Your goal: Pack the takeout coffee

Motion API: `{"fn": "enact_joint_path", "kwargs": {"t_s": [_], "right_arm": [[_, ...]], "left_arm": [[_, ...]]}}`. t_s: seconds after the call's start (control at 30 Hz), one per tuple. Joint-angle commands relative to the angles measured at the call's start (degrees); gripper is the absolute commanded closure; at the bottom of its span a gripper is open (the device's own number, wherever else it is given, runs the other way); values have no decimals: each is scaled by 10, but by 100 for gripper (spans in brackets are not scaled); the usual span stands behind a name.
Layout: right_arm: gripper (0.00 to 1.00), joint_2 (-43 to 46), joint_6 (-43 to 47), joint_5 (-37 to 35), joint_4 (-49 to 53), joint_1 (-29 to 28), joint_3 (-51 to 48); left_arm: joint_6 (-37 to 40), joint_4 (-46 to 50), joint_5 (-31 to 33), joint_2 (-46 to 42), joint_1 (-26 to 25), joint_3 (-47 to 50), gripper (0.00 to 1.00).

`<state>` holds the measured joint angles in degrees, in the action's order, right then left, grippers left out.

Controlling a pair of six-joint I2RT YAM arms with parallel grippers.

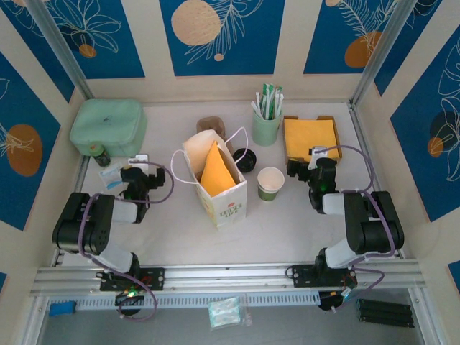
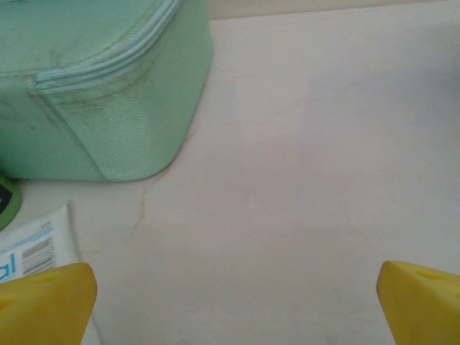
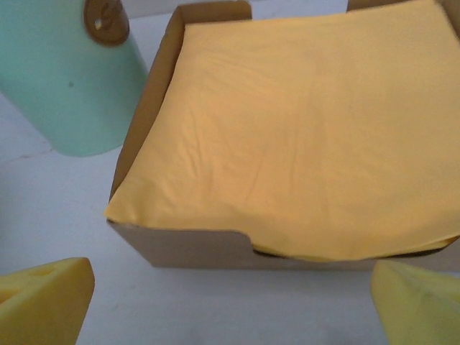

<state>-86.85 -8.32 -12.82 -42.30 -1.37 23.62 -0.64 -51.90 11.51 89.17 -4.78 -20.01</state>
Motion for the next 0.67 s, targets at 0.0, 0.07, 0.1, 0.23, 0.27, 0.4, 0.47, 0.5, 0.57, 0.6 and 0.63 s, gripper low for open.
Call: {"fn": "enact_joint_path", "kwargs": {"t_s": [0.0, 0.07, 0.1, 0.23, 0.27, 0.4, 0.47, 0.5, 0.57, 0.6, 0.63], "right_arm": [[1, -6, 15, 23, -53, 4, -3], [1, -7, 15, 24, -55, 5, -3], [1, -4, 15, 24, -45, 5, -2], [1, -4, 17, 19, -54, 2, -5], [1, -3, 16, 19, -51, 2, -5], [1, -5, 16, 20, -50, 2, -2], [1, -7, 16, 21, -46, 4, 0], [1, -6, 15, 26, -44, 6, 1], [1, -6, 15, 30, -44, 7, 1], [1, -5, 15, 30, -47, 7, -1], [1, -3, 18, 26, -51, 3, -5]], "left_arm": [[9, -28, -31, 4, 8, -7, 1], [10, -29, -31, 7, 8, -9, 1], [9, -27, -31, 7, 8, -11, 1], [11, -33, -31, 7, 8, -9, 1], [10, -31, -31, 6, 9, -9, 1], [11, -32, -30, 7, 8, -10, 1], [12, -33, -30, 7, 8, -9, 1], [12, -34, -30, 7, 9, -8, 1], [12, -35, -29, 7, 8, -7, 0], [13, -39, -29, 5, 8, -5, 0], [14, -43, -28, 5, 7, -3, 1]]}}
